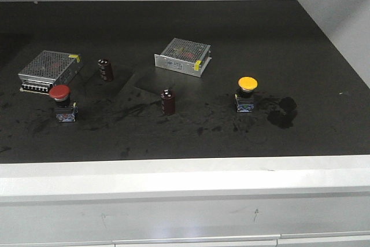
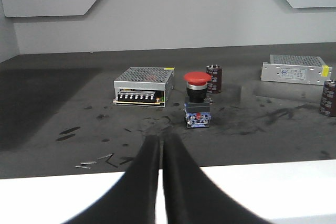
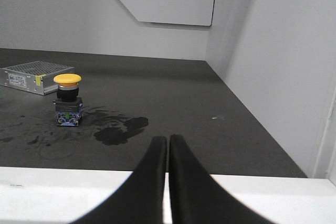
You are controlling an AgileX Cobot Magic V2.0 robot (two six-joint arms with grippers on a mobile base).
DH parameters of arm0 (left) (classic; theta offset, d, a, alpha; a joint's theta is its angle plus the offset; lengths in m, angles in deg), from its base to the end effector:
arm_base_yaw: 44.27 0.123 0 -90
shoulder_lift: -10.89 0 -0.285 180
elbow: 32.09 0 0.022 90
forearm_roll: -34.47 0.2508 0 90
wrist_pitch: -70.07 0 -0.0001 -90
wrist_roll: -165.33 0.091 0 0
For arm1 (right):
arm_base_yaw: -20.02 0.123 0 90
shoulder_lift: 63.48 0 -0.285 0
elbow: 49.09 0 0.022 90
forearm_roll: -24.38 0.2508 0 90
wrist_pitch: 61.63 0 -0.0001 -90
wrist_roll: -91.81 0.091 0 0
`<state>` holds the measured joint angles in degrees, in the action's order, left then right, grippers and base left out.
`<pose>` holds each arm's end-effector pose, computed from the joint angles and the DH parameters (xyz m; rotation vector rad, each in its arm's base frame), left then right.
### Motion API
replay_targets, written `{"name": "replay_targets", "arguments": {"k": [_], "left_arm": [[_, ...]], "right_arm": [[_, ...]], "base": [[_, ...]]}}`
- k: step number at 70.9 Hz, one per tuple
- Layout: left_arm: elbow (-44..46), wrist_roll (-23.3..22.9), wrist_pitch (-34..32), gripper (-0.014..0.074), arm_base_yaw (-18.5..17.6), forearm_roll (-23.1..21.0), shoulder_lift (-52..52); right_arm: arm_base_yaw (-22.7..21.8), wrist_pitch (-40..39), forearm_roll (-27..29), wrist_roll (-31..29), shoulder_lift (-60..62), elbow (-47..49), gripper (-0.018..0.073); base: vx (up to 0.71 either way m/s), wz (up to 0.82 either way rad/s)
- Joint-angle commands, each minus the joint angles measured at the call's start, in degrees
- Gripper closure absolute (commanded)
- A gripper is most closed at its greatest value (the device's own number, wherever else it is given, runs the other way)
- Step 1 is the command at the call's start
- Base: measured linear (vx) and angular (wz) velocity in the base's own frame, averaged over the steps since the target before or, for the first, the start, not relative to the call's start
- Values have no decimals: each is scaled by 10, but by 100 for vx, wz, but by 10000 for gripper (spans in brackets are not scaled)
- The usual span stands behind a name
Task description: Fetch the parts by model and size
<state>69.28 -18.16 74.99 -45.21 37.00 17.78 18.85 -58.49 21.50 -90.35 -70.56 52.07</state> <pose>0.0564 -0.0006 0.1979 -0.0034 1.5784 -0.0231 0.0567 -0.0014 0.1993 -0.0503 1.5542 -0.0877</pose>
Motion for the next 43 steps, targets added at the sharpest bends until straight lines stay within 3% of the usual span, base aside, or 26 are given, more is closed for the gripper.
{"name": "replay_targets", "arguments": {"k": [1,43], "left_arm": [[0,-3,-40,602,-1,0,-7],[0,-3,-40,602,-1,0,-7]], "right_arm": [[-2,-42,0,-1,5,-4,569],[-2,-42,0,-1,5,-4,569]], "base": [[0,0],[0,0]]}}
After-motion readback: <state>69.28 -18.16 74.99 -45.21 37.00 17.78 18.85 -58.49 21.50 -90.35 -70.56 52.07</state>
